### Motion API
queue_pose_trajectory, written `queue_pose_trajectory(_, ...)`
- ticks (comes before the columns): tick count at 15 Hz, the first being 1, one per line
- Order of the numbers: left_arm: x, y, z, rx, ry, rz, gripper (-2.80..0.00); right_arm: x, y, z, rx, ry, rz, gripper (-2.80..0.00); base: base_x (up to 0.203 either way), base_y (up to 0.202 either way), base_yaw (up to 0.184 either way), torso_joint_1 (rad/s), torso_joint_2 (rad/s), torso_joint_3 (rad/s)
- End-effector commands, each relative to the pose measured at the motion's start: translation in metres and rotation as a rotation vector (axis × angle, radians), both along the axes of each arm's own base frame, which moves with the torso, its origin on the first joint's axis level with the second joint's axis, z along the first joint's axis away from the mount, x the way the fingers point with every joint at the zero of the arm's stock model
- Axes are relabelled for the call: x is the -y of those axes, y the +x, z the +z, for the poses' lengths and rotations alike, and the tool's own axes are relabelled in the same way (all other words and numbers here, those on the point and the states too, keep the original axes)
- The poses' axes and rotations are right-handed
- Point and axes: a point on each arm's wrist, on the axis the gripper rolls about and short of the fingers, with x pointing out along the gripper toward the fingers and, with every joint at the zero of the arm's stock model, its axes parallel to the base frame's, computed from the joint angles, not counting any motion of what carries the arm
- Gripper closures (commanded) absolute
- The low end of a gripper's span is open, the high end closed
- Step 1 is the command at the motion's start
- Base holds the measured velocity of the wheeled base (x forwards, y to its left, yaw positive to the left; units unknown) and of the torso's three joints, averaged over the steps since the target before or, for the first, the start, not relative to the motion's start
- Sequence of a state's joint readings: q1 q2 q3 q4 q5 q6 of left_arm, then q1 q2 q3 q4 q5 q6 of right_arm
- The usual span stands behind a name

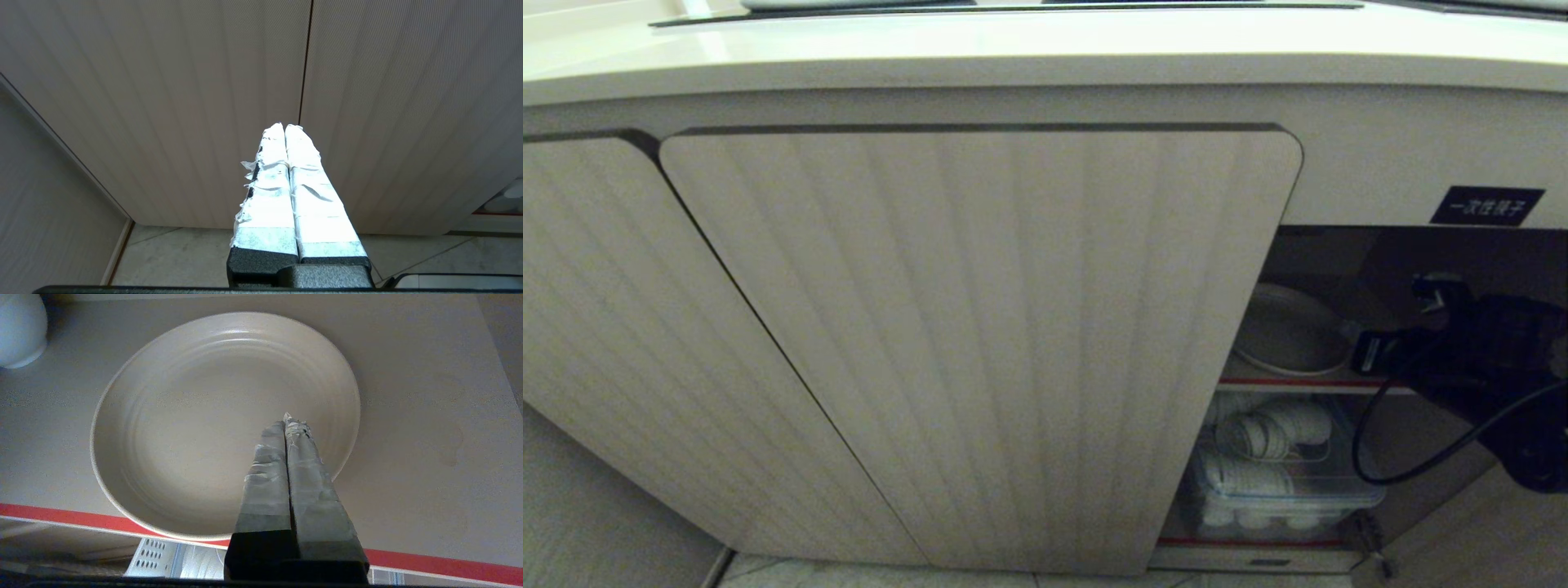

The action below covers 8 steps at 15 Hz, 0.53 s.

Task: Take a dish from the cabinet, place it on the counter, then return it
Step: Take the plate from the cabinet

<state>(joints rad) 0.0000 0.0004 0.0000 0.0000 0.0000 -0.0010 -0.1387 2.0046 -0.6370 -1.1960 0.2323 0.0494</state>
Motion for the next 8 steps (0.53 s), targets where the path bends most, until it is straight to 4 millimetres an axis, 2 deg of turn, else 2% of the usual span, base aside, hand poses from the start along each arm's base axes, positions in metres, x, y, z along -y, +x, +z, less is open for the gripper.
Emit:
queue_pose_trajectory(1,0.0000,0.0000,0.0000,0.000,-0.001,0.000,0.00,-0.0027,-0.0020,-0.0018,0.003,0.001,0.009,0.00,0.000,0.000,0.000,0.000,0.00,0.000)
queue_pose_trajectory(8,0.0000,0.0000,0.0000,0.000,-0.001,0.000,0.00,-0.0073,-0.0025,-0.0037,0.006,-0.001,0.023,0.00,0.000,0.000,0.000,0.000,0.00,0.000)
